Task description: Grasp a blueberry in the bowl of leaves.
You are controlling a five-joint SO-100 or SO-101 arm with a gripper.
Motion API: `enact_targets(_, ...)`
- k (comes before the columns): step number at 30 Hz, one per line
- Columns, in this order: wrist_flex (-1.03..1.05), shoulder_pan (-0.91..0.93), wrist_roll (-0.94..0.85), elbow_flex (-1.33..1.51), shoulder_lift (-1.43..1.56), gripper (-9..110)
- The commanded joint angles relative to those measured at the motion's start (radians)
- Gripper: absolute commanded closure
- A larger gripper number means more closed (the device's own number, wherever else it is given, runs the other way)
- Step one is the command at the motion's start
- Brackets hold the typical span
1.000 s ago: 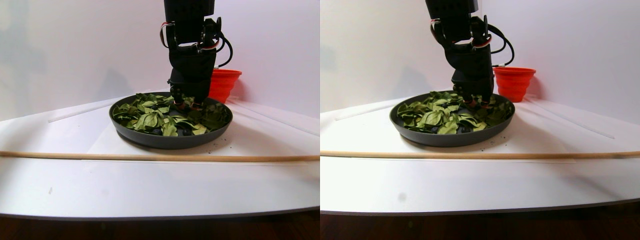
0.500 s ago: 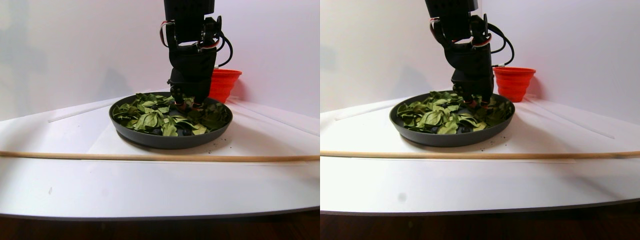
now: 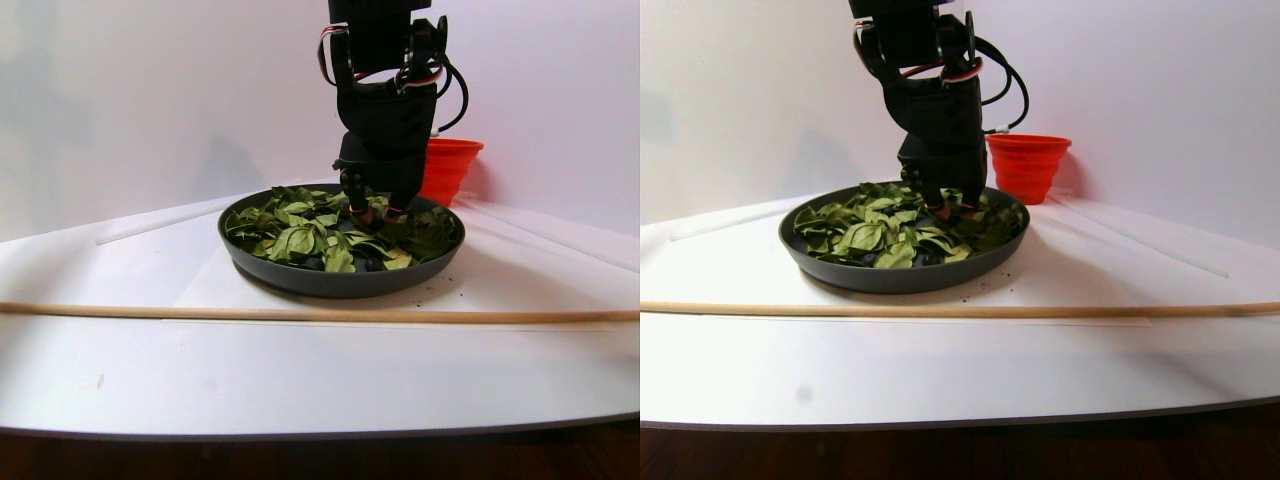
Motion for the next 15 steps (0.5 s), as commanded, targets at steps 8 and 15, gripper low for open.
enact_targets(8,0.006,0.008,-0.046,-0.003,0.115,92)
enact_targets(15,-0.020,0.014,-0.086,0.000,0.149,92)
